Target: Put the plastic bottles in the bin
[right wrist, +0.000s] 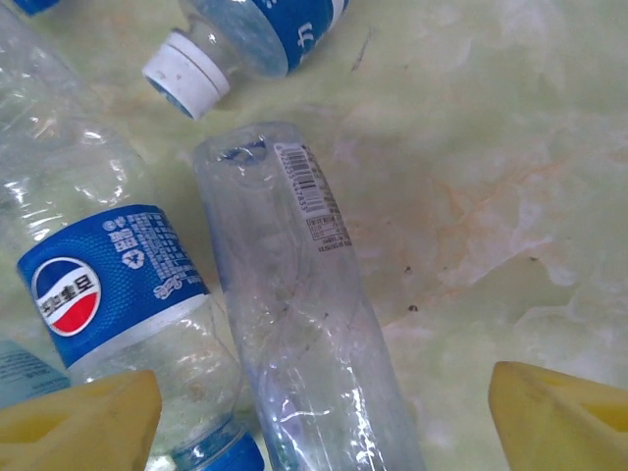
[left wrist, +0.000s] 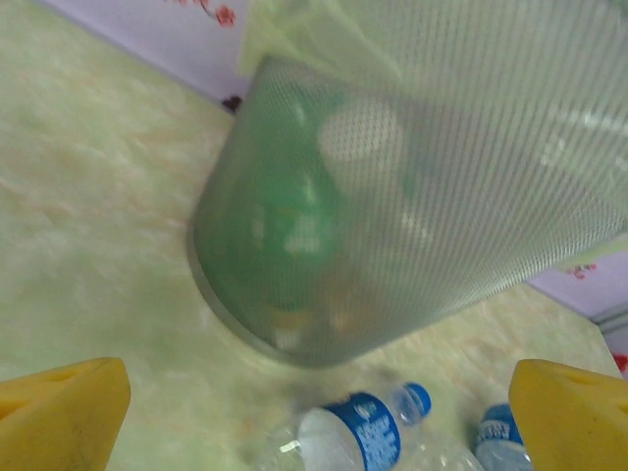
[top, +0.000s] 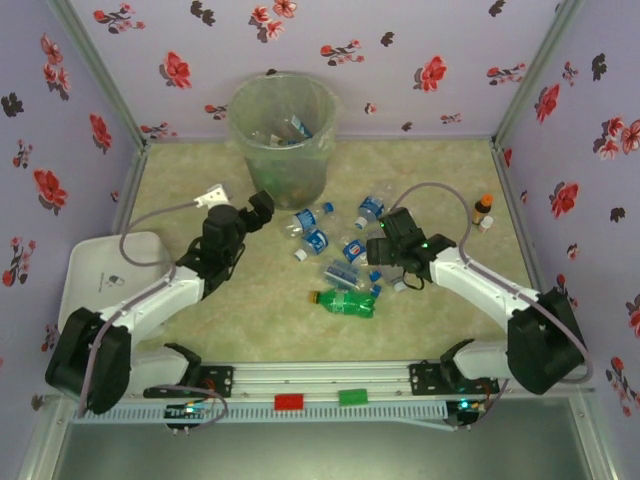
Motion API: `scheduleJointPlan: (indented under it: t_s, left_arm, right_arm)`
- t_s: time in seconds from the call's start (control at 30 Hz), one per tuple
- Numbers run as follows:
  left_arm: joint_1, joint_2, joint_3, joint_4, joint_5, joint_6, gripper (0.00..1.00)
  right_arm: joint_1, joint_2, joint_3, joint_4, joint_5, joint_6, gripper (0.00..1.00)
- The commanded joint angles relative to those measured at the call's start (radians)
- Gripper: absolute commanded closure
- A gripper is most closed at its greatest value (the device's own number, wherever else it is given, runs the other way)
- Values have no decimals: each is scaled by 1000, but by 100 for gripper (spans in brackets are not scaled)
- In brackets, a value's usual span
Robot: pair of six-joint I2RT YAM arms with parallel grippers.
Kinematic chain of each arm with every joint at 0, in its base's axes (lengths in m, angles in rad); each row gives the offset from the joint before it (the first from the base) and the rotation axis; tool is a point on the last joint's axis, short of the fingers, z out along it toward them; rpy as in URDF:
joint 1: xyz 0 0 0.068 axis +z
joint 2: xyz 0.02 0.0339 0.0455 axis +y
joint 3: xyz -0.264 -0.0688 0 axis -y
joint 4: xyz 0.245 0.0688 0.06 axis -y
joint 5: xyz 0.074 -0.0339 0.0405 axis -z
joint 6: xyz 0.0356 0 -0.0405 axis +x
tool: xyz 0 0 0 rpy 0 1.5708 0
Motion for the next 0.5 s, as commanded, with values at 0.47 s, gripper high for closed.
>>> scheduleJointPlan:
  t_s: [0.47]
  left_arm:
    - [-35, 152, 68, 69, 70, -67, 0]
  right_arm:
    - [-71, 180, 22, 64, -51, -19, 24]
